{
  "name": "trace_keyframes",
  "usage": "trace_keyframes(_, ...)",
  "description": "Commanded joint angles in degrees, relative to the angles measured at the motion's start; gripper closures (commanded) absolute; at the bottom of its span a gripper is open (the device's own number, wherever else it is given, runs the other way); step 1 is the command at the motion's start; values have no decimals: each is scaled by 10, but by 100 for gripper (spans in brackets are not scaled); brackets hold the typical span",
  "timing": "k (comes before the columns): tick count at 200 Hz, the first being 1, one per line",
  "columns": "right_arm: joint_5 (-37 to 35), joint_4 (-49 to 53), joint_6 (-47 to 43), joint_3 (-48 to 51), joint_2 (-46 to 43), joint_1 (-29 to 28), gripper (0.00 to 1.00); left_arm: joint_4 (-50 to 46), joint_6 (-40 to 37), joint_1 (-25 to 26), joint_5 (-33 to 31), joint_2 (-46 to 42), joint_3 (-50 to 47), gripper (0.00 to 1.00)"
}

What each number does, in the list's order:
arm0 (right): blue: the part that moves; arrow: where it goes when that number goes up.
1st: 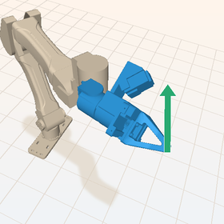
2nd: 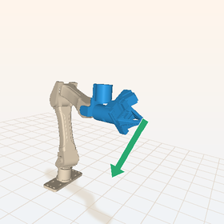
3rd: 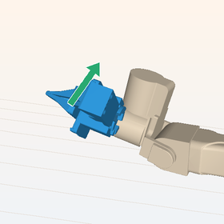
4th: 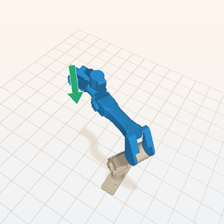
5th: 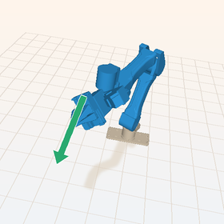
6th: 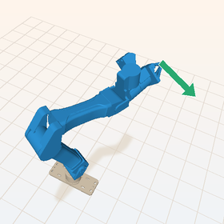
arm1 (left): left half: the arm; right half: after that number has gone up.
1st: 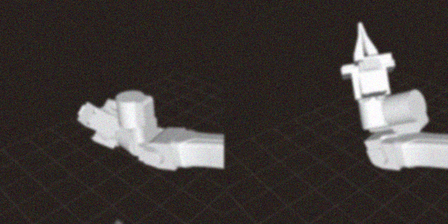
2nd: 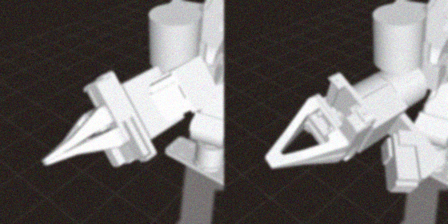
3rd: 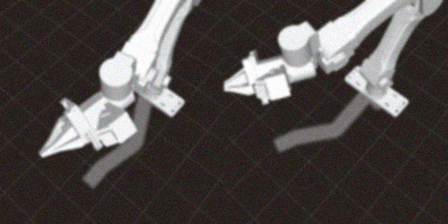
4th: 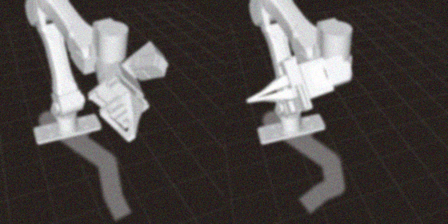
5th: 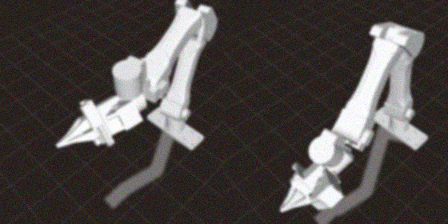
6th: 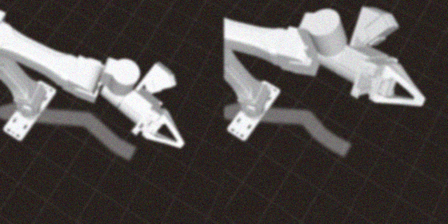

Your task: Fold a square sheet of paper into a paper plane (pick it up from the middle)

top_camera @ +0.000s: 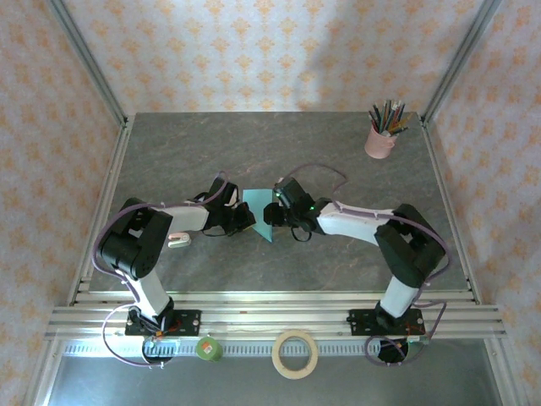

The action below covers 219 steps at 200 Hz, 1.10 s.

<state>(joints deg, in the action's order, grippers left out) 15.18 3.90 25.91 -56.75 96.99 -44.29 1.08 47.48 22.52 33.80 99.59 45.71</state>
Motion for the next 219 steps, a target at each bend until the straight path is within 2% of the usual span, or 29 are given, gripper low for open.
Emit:
trace_keyframes(1,63,-21,-1,17,-19,1,74,-50,-10,-1,-54,25,-7,92)
trace_keyframes(15,106,-32,0,19,-10,0,80,-48,-9,-1,-53,26,-7,92)
trace_keyframes(36,115,-21,0,13,11,-2,88,-46,-8,-1,-53,26,-9,92)
trace_keyframes(71,137,-17,-8,-5,41,-15,94,-45,-14,-1,-47,27,-10,92)
trace_keyframes(124,127,-1,-10,-34,86,-24,95,-52,-19,-1,-47,32,-9,92)
trace_keyframes(219,88,30,-14,-51,113,-24,95,-65,-27,1,-52,47,-10,92)
